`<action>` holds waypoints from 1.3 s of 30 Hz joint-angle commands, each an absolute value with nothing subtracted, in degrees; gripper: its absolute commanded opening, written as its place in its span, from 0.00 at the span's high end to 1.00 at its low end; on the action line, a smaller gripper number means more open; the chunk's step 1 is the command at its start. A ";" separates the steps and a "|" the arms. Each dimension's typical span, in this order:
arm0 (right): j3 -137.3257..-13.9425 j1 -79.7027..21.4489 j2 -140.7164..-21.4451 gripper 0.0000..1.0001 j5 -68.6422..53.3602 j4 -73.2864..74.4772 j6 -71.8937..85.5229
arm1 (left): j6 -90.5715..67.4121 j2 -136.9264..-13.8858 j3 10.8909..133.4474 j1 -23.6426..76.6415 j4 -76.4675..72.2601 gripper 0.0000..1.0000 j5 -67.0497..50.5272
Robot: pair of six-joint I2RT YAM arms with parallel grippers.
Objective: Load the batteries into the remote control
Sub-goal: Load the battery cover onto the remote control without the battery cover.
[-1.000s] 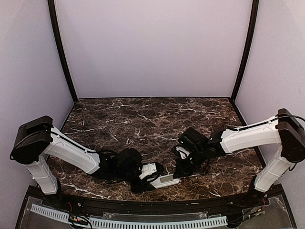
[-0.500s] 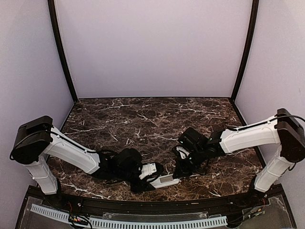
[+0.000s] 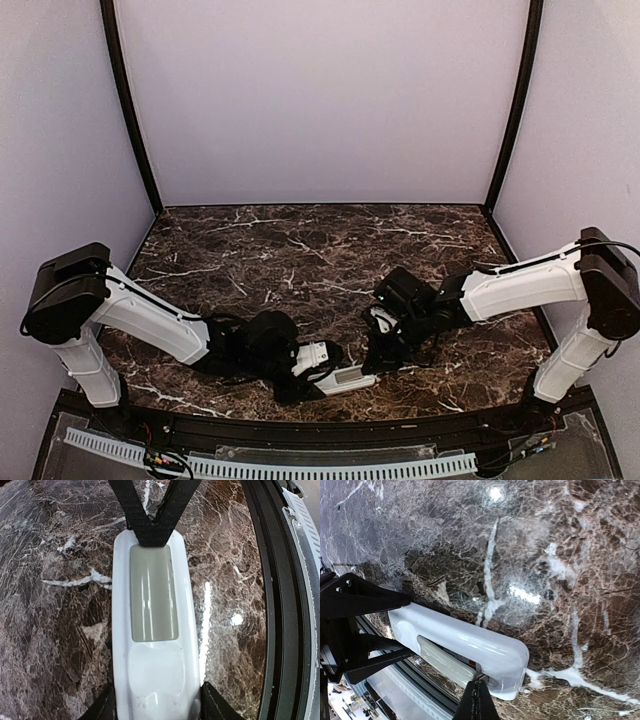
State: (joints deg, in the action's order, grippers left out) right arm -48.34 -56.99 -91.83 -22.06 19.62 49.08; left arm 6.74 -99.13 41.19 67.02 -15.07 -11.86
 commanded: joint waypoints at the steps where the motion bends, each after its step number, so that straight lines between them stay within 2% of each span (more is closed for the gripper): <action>1: -45.54 -60.79 -96.85 0.96 -29.08 7.43 50.63 | 5.19 -101.69 39.37 67.50 -5.36 0.52 -12.83; 13: -46.93 -60.95 -96.74 0.97 -23.03 13.04 49.68 | 5.19 -101.87 39.55 67.50 -5.10 0.52 -12.92; 21: -50.86 -61.45 -92.09 0.94 -13.22 25.18 48.06 | 5.15 -101.87 39.55 67.50 -5.10 0.52 -12.84; 34: -57.12 -61.48 -89.62 0.87 -10.89 32.40 44.50 | 5.18 -101.99 39.59 67.50 -5.03 0.52 -13.10; 37: -58.92 -61.50 -88.55 0.87 -10.15 33.76 43.49 | 5.19 -102.08 39.64 67.50 -5.01 0.52 -13.18; 39: -59.27 -61.44 -88.41 0.92 -10.85 32.71 43.01 | 5.21 -102.12 39.68 67.50 -5.01 0.52 -13.18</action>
